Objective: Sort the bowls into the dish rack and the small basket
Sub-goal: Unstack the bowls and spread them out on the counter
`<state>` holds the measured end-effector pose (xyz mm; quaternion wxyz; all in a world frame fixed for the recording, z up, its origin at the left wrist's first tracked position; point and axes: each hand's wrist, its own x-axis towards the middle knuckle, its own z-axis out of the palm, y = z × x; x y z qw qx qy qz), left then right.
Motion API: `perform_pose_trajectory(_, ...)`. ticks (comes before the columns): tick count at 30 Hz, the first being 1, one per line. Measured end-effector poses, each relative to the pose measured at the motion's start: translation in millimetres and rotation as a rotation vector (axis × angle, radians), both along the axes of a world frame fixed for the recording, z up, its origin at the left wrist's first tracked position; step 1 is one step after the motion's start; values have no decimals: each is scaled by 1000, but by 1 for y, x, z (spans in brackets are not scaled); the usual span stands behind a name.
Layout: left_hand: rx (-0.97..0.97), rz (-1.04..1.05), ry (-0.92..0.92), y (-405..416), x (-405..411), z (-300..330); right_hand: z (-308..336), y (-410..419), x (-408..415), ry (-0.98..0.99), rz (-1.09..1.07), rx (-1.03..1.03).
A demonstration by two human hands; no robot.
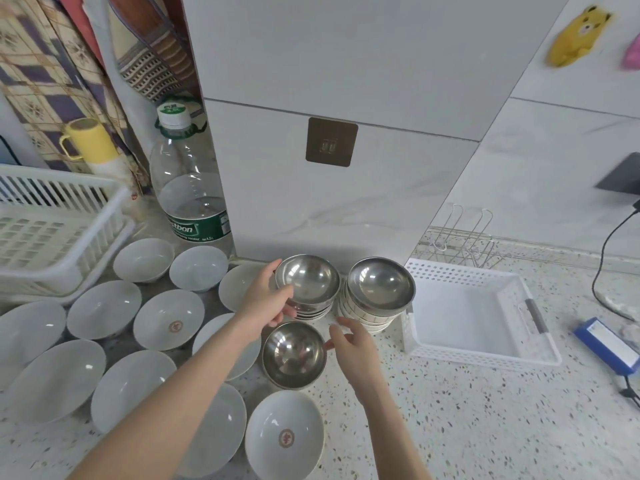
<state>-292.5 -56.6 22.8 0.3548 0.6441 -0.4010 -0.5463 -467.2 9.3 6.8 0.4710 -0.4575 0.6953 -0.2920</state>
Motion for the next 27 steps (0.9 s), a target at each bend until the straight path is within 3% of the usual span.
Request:
perform_pose_trajectory(6,-64,22,281,11,28,9,7,-24,16,32,60,28)
perform_pose_trajectory(12,-89,197,570,19,52,7,-2,-48,36,133,32,63)
perform_pose_trajectory(19,-60,253,540,34,53,1,-6,-55,56,281,-62,22)
perform_pose_trajectory(27,-55,379,511,55,57,2,-8,-57,58,181,-153,-3)
